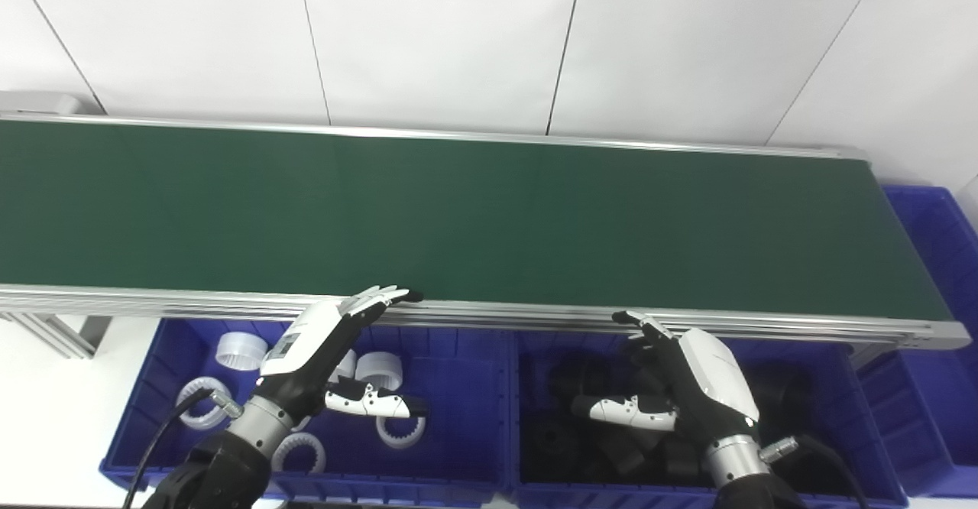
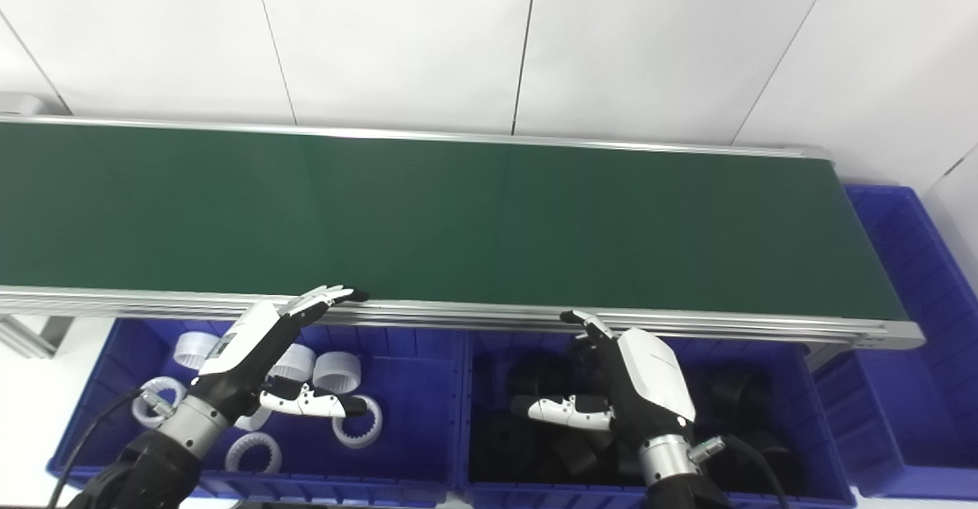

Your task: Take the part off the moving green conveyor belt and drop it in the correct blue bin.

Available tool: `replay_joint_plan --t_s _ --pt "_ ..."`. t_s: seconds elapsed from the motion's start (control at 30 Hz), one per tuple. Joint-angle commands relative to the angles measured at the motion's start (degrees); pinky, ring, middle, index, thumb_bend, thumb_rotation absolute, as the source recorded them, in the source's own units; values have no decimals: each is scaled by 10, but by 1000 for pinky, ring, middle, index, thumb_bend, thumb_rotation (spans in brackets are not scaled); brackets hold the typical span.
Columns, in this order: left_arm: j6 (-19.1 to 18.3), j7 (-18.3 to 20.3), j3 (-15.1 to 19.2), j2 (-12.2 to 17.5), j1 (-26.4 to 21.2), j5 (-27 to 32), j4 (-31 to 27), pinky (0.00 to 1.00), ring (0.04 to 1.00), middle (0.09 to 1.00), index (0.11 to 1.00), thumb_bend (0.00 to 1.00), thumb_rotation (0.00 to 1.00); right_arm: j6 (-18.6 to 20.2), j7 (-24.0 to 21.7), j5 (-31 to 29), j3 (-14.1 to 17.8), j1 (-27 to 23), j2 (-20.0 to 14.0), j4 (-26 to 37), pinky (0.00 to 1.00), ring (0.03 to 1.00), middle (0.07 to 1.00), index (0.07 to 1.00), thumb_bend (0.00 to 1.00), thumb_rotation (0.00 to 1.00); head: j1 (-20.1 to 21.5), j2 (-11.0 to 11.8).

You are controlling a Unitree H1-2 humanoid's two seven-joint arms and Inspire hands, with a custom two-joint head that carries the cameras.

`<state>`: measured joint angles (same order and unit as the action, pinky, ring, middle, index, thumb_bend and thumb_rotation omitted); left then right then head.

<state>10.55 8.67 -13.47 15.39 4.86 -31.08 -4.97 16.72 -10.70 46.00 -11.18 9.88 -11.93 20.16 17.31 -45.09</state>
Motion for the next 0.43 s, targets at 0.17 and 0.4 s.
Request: replay_joint_plan --t_s 0.17,0.4 --pt "-22 4 2 -1 -14 2 -19 876 934 903 859 858 315 2 6 -3 3 -8 3 13 606 659 692 837 877 514 -2 1" --pt "-19 -2 3 -5 -15 1 -15 865 925 894 850 842 305 1 5 1 2 -10 1 11 620 667 693 839 875 521 -2 3"
